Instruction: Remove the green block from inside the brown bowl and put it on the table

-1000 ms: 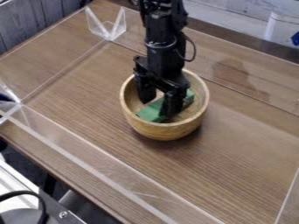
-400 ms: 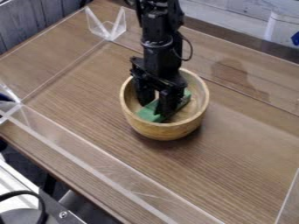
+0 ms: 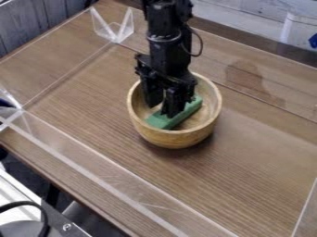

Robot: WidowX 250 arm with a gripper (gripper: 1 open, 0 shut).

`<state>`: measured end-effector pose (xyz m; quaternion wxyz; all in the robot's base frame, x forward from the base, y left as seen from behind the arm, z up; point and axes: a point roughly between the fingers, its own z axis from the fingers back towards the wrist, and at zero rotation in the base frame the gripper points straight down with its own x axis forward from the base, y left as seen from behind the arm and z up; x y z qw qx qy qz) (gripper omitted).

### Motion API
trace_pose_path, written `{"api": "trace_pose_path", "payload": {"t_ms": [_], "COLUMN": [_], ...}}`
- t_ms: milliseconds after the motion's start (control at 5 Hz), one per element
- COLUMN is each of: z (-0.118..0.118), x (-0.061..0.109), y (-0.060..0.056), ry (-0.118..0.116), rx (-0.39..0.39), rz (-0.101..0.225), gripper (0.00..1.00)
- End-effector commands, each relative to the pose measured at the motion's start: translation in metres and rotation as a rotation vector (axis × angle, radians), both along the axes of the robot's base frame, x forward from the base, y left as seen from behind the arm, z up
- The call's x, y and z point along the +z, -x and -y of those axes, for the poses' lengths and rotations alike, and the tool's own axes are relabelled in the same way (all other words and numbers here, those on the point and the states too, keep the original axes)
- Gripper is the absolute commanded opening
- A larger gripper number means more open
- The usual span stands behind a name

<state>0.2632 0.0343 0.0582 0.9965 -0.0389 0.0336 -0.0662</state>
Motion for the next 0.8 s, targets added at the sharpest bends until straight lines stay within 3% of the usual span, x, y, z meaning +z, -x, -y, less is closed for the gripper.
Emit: {"api": "trace_pose_path", "payload": {"t_ms": [0,200,400,600], "z": [-0.003,-0.003,-0.003,-0.002], "x": [0.020,0.012,0.003,0.008], "y": [-0.012,-0.013,-0.014,-0.014], "ry": [-0.019,-0.022,-0.025,-0.025], "rx": [0.001,0.002,0.003,0.006], "rz": [0.072,0.053,0.033,0.036], "gripper": [1.00,1.00,0.00,1.00]}}
